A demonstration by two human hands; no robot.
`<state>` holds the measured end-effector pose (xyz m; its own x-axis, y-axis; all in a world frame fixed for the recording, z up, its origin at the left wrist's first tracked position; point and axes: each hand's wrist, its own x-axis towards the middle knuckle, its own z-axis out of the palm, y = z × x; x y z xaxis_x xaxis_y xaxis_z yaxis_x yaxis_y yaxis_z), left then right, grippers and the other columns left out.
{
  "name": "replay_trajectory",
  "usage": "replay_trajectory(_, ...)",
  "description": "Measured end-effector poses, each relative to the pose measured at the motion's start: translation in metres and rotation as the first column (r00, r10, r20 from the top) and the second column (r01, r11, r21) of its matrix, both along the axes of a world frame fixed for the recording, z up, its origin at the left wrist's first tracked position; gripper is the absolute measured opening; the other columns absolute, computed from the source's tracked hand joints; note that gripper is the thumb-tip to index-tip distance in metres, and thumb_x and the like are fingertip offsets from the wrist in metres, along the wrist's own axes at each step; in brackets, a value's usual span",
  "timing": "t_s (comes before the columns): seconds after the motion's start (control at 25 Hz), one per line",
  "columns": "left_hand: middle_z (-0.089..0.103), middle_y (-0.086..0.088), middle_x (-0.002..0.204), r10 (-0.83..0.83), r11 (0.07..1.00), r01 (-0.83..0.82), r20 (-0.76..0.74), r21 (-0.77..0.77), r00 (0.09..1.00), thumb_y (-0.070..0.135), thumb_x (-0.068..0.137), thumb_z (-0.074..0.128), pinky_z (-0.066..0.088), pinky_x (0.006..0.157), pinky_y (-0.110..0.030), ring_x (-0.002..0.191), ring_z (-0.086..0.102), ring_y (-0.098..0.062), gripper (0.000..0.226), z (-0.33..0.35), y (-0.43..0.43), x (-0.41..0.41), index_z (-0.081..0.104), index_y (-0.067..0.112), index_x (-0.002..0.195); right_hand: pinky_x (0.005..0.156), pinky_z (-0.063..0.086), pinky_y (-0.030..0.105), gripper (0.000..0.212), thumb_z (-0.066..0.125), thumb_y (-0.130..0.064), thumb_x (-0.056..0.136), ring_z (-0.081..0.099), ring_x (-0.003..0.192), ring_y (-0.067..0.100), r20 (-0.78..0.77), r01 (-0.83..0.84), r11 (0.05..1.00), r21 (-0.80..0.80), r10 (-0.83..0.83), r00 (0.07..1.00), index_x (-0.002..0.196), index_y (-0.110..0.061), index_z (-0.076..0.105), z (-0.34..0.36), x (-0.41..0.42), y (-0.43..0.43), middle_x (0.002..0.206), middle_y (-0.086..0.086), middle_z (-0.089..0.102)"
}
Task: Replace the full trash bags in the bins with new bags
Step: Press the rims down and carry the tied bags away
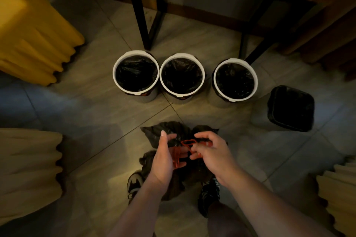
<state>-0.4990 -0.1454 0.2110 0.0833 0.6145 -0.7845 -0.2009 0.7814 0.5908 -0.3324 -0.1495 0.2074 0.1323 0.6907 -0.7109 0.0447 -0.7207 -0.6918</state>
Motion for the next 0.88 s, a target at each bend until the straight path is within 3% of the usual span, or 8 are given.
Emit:
replay_trajectory(0.2,0.075,-0.018,0.099,0.069,0.998,-0.07,-0.028,-0.01,0.997,0.078,0.08,0.037,0.052,0.069,-0.037,0.072,0.07,-0.023,0.077,0.081,-0.023,-0.021,0.063,0.023,0.126,0.063,0.057,0.024,0.022,0.069,-0.02,0.089,0.074,0.063,0.021,0.016,0.09,0.996,-0.006,-0.09,0.996,0.094,-0.04,0.077,0.067,0.008,-0.016,0.078,0.001,0.077)
replay_trajectory(0.32,0.076,-0.021,0.108,0.039,0.999,-0.038,-0.075,0.008,0.996,0.081,0.081,0.036,0.056,0.073,-0.039,0.077,0.073,-0.023,0.08,0.127,-0.038,-0.042,0.063,0.022,0.128,0.066,0.056,0.028,0.019,0.072,-0.025,0.081,0.07,0.061,0.017,0.028,0.131,0.991,0.018,-0.132,0.991,0.093,-0.037,0.078,0.111,0.018,-0.023,0.074,-0.001,0.075)
replay_trajectory(0.44,0.075,-0.018,0.111,-0.022,0.999,0.025,-0.122,0.029,0.992,0.085,0.086,0.032,0.058,0.082,-0.044,0.089,0.074,-0.027,0.083,0.165,-0.039,-0.055,0.062,0.023,0.131,0.063,0.054,0.027,0.019,0.072,-0.016,0.085,0.067,0.058,0.016,0.018,0.189,0.981,0.054,-0.19,0.982,0.089,-0.033,0.079,0.149,0.035,-0.03,0.068,0.0,0.073)
replay_trajectory(0.56,0.074,-0.018,0.119,-0.056,0.998,0.059,-0.151,0.014,0.987,0.083,0.095,0.03,0.057,0.093,-0.05,0.107,0.072,-0.035,0.076,0.19,-0.031,-0.055,0.063,0.026,0.131,0.062,0.056,0.027,0.021,0.071,-0.005,0.09,0.069,0.06,0.021,-0.011,0.234,0.97,0.069,-0.234,0.972,0.087,-0.024,0.079,0.176,0.058,-0.039,0.077,0.006,0.073)
replay_trajectory(0.88,0.072,-0.02,0.123,-0.002,0.999,0.009,-0.181,0.04,0.984,0.08,0.096,0.037,0.059,0.088,-0.049,0.114,0.069,-0.04,0.072,0.242,-0.012,-0.017,0.063,0.023,0.132,0.075,0.06,0.034,0.019,0.066,0.005,0.095,0.071,0.073,0.024,-0.131,0.286,0.958,0.034,-0.28,0.951,0.103,-0.01,0.076,0.217,0.134,-0.063,0.099,0.019,0.074)
